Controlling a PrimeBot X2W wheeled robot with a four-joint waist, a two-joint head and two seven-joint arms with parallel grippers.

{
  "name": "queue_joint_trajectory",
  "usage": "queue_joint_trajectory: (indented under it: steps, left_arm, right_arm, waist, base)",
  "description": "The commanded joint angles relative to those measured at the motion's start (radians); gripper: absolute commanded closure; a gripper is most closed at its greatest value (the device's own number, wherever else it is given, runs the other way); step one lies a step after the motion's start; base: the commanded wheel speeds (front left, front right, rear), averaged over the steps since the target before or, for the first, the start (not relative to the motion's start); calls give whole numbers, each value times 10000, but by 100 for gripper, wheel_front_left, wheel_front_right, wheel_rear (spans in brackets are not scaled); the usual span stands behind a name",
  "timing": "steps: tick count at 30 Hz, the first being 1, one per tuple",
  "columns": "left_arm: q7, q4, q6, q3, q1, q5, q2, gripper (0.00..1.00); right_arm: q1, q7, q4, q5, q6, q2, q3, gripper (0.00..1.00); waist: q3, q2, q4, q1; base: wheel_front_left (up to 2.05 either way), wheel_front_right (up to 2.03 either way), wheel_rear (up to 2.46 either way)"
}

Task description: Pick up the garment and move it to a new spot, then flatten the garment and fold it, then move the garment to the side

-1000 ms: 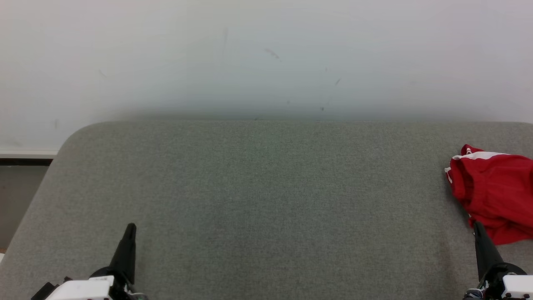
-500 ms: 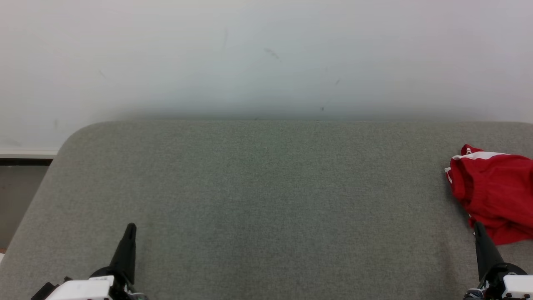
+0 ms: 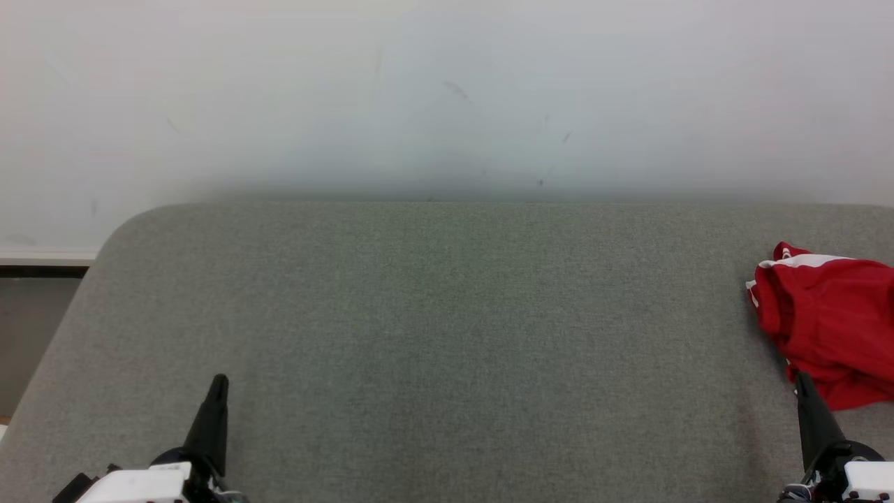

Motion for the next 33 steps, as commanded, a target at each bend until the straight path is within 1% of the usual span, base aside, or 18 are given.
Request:
queue_joint_trajectory:
  steps: [1,33]
  left_arm:
    - [39,-1,-67,19,-79,-144,62,100]
    - [37,-3,-67,18,-78,-144,63,100]
  right_arm:
    - [-116,5,22,-56,-3,12,-27,100]
    - [-124,70,26,-90,-3,52,-83,100]
  waist:
    - [0,-1,0,0]
    - [0,-1,0,0]
  base:
    - [0,0,0]
    - [0,0,0]
